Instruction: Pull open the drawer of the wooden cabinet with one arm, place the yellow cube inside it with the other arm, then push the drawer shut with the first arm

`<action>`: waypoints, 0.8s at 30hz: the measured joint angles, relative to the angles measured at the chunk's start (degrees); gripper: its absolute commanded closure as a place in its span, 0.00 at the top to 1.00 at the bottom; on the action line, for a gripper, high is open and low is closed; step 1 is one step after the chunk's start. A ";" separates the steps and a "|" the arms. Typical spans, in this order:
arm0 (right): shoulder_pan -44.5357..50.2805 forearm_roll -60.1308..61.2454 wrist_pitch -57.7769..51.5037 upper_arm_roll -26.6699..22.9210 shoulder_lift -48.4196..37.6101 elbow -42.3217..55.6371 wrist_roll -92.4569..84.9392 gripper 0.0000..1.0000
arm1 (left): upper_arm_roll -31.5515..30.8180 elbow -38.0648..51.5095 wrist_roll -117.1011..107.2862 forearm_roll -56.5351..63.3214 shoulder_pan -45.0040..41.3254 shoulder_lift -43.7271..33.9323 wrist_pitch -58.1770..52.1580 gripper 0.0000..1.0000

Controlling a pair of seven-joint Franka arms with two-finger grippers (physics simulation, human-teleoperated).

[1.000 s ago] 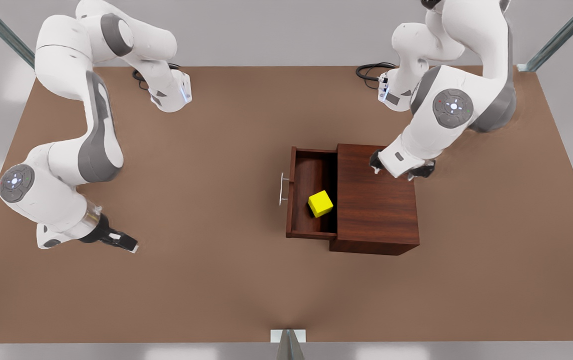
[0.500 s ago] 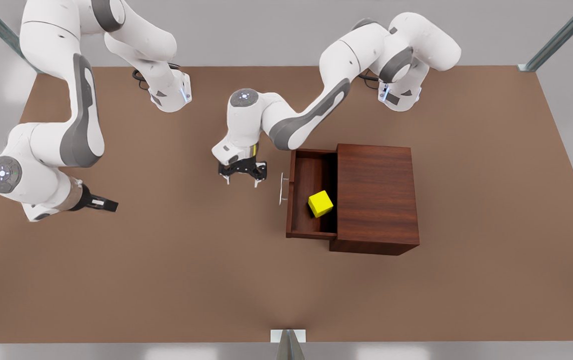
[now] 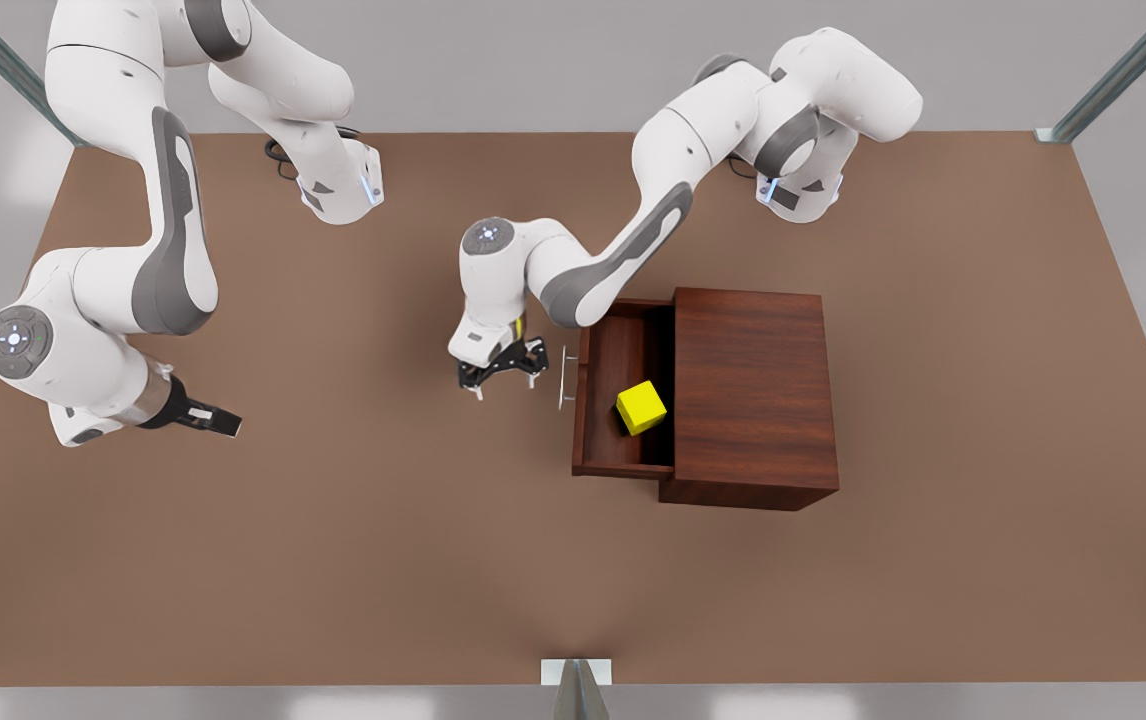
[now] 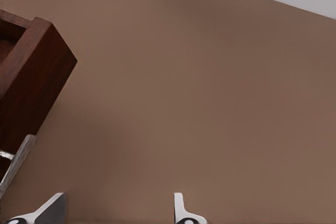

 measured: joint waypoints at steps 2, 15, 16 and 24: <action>0.01 0.00 0.13 -0.03 0.00 0.07 0.13 1.00 | 0.06 -0.68 -1.08 0.42 -0.01 0.53 -0.46 1.00; 0.01 0.00 0.43 -0.06 0.00 0.18 0.71 1.00 | 0.11 -4.82 -3.49 1.01 1.47 -0.18 -4.94 1.00; 0.00 0.00 0.44 -0.04 0.00 0.18 0.74 1.00 | 0.10 -4.82 -3.45 1.00 1.51 -0.29 -5.61 1.00; 0.00 0.00 0.46 -0.07 0.00 0.18 0.93 1.00 | 0.11 -5.77 -2.17 0.60 2.28 -1.77 -11.58 1.00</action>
